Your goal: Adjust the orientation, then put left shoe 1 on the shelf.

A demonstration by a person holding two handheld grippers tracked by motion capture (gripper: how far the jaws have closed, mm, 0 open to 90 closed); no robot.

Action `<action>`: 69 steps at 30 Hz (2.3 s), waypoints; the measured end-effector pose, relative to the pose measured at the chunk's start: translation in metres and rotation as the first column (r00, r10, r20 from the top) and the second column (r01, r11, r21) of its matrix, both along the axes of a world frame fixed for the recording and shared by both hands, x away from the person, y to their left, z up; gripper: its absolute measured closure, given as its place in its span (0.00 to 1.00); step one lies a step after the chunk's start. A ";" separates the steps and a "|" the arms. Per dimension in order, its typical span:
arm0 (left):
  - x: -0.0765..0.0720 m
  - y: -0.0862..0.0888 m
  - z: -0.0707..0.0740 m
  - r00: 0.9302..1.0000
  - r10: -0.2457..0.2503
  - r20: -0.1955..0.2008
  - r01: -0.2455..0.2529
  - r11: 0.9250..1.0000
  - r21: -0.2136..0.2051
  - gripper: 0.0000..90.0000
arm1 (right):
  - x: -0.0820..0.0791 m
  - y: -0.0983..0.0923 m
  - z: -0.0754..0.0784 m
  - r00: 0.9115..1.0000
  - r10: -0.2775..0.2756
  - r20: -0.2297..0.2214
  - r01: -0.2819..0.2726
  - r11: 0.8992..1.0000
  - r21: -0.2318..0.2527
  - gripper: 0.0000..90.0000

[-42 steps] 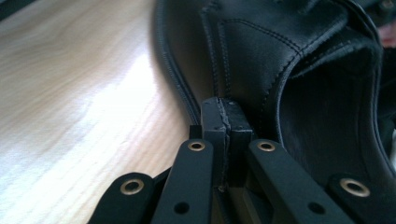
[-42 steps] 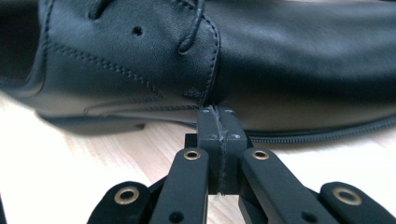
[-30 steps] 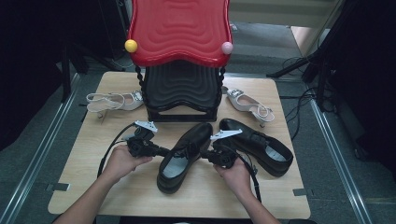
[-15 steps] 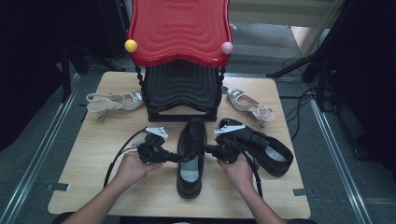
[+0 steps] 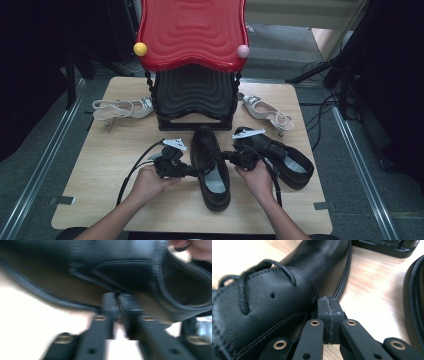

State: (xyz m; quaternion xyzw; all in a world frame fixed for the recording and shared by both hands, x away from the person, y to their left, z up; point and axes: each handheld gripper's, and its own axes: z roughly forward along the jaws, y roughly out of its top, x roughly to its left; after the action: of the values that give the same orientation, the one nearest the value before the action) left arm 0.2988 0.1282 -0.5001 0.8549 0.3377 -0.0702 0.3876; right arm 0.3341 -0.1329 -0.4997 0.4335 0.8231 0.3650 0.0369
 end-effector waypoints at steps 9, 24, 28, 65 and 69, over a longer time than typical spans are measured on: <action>0.006 0.025 0.008 0.999 0.021 0.041 -0.019 0.999 -0.035 0.52 | -0.006 -0.016 0.012 1.000 0.025 0.000 -0.025 0.996 0.082 0.86; 0.010 0.040 0.019 0.997 0.026 0.066 -0.024 0.999 -0.033 0.42 | -0.025 -0.028 0.031 0.999 0.025 -0.035 -0.020 0.991 0.133 0.68; 0.014 0.044 0.029 0.995 0.031 0.092 -0.028 0.999 -0.032 0.45 | -0.034 -0.031 0.043 0.998 0.035 -0.045 -0.028 0.990 0.140 0.68; 0.095 0.047 0.208 0.965 0.002 0.264 0.023 0.995 -0.095 1.00 | -0.060 0.037 0.054 0.964 0.173 -0.200 -0.164 0.985 0.062 0.66; 0.106 0.043 0.225 0.962 -0.001 0.275 0.027 0.996 -0.090 1.00 | -0.058 0.045 0.048 0.961 0.176 -0.215 -0.171 0.984 0.044 0.66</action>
State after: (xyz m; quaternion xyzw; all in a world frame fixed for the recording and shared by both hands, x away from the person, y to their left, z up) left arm 0.4048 0.1711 -0.2747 0.8398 0.2711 0.0305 0.4694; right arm 0.2763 -0.0883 -0.4520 0.3975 0.8523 0.3275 -0.0910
